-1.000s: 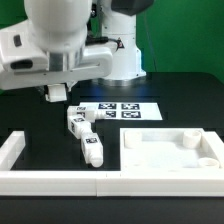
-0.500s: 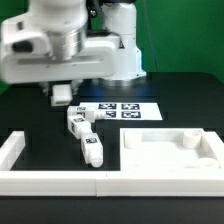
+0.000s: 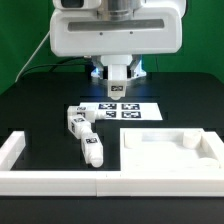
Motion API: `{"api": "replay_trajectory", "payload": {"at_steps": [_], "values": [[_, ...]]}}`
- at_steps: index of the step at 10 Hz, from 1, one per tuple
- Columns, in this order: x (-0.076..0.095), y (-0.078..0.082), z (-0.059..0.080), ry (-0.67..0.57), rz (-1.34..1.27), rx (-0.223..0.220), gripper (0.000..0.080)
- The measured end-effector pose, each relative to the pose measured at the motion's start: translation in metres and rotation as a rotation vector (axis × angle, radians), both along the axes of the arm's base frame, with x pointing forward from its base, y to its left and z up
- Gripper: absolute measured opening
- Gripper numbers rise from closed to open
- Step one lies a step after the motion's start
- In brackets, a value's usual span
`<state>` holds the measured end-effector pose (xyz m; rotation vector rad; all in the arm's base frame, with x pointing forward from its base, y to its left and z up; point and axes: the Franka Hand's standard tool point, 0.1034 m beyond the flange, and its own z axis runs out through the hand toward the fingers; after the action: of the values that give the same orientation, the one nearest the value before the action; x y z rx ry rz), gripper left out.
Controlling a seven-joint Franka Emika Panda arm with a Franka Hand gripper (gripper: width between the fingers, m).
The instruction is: Assemble one leg
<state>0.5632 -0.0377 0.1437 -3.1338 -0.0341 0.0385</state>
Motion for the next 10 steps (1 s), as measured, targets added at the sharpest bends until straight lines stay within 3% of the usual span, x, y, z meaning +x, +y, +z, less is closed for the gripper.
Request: {"api": "replay_trajectory", "payload": {"at_steps": [1, 3, 4, 6, 9, 10], "values": [[-0.006, -0.002, -0.002, -0.055, -0.003, -0.007, 0.0285], [-0.001, -0.006, -0.003, -0.210, 0.000, -0.034, 0.0285], [-0.006, 0.001, -0.009, -0.267, -0.021, -0.030, 0.0285], [0.015, 0.044, -0.009, -0.406, -0.054, -0.003, 0.0285], [0.048, 0.127, -0.006, -0.525, -0.166, 0.091, 0.0285], [0.048, 0.117, -0.005, -0.589, -0.100, 0.056, 0.0285]]}}
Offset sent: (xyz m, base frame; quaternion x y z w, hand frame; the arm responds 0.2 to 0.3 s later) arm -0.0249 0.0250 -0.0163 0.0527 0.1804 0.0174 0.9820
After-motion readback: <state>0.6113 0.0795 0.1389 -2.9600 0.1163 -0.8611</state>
